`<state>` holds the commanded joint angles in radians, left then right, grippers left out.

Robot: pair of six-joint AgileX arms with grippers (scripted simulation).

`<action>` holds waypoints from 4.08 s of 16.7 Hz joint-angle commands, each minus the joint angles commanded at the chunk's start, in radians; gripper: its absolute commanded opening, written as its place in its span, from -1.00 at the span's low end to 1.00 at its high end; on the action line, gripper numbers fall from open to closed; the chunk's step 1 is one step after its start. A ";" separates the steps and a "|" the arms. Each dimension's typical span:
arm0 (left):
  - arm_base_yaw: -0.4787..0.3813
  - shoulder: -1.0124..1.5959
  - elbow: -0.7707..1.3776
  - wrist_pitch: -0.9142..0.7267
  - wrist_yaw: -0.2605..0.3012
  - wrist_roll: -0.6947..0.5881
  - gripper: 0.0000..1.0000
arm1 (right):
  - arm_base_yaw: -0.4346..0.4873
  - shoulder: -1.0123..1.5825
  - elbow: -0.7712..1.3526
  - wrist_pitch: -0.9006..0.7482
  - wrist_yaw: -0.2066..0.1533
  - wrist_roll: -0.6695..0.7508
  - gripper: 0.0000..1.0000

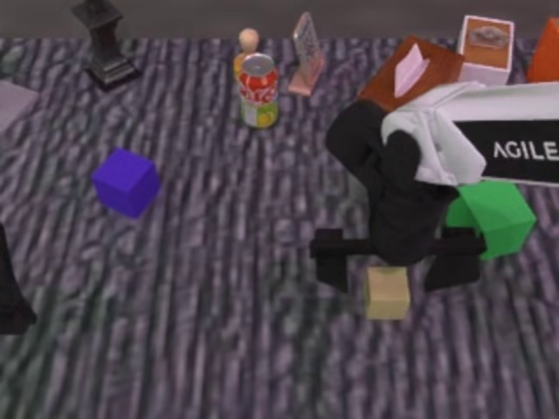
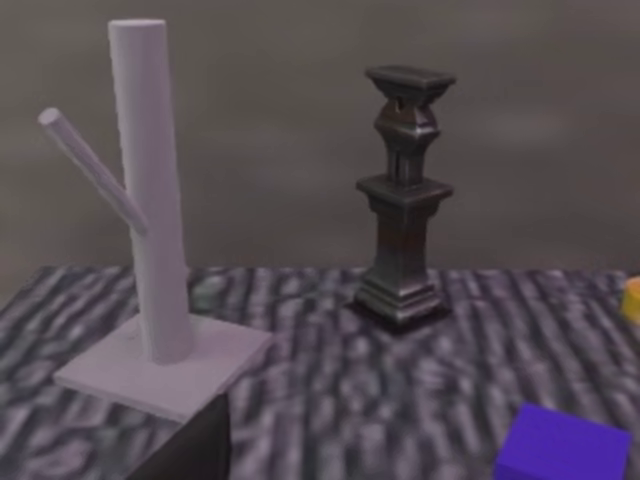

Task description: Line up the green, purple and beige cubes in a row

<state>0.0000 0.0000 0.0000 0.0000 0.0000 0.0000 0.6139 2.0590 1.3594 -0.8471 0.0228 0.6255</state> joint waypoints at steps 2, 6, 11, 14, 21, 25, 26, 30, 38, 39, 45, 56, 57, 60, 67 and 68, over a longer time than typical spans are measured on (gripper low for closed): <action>0.000 0.000 0.000 0.000 0.000 0.000 1.00 | -0.002 -0.001 0.000 0.000 0.000 0.000 1.00; 0.000 0.000 0.000 0.000 0.000 0.000 1.00 | 0.002 -0.025 0.051 -0.074 0.000 0.003 1.00; 0.000 0.000 0.000 0.000 0.000 0.000 1.00 | 0.010 -0.089 0.149 -0.241 -0.001 0.002 1.00; 0.000 0.000 0.000 0.000 0.000 0.000 1.00 | 0.010 -0.095 0.155 -0.249 -0.001 0.001 1.00; -0.018 0.155 0.155 -0.104 0.003 0.023 1.00 | 0.022 -0.229 0.033 -0.161 -0.007 -0.051 1.00; -0.041 0.469 0.455 -0.288 0.002 0.065 1.00 | 0.017 -0.503 -0.182 -0.017 -0.015 -0.137 1.00; -0.048 0.574 0.547 -0.345 0.002 0.078 1.00 | 0.008 -0.588 -0.248 0.024 -0.018 -0.162 1.00; -0.080 1.053 0.941 -0.592 -0.001 0.137 1.00 | -0.065 -0.974 -0.559 0.210 -0.028 -0.277 1.00; -0.146 1.897 1.643 -1.060 -0.003 0.248 1.00 | -0.344 -1.689 -1.131 0.588 -0.033 -0.509 1.00; -0.153 1.977 1.717 -1.105 -0.002 0.259 1.00 | -0.382 -1.752 -1.176 0.629 -0.032 -0.531 1.00; -0.179 2.312 2.038 -1.281 0.003 0.301 1.00 | -0.577 -2.024 -1.344 0.823 -0.024 -0.618 1.00; -0.180 2.362 2.012 -1.225 0.005 0.309 1.00 | -0.604 -2.059 -1.359 0.847 -0.023 -0.625 1.00; -0.180 2.372 1.983 -1.182 0.005 0.309 1.00 | -0.604 -2.059 -1.359 0.847 -0.023 -0.625 1.00; -0.180 2.404 1.892 -1.048 0.005 0.309 1.00 | -0.604 -2.059 -1.359 0.847 -0.023 -0.625 1.00; -0.181 2.423 1.849 -0.998 0.005 0.309 0.85 | -0.604 -2.059 -1.359 0.847 -0.023 -0.625 1.00; -0.181 2.423 1.849 -0.998 0.005 0.309 0.70 | -0.604 -2.059 -1.359 0.847 -0.023 -0.625 1.00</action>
<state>-0.1808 2.4225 1.8495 -0.9977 0.0054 0.3087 0.0100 0.0000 0.0000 0.0000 0.0000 0.0000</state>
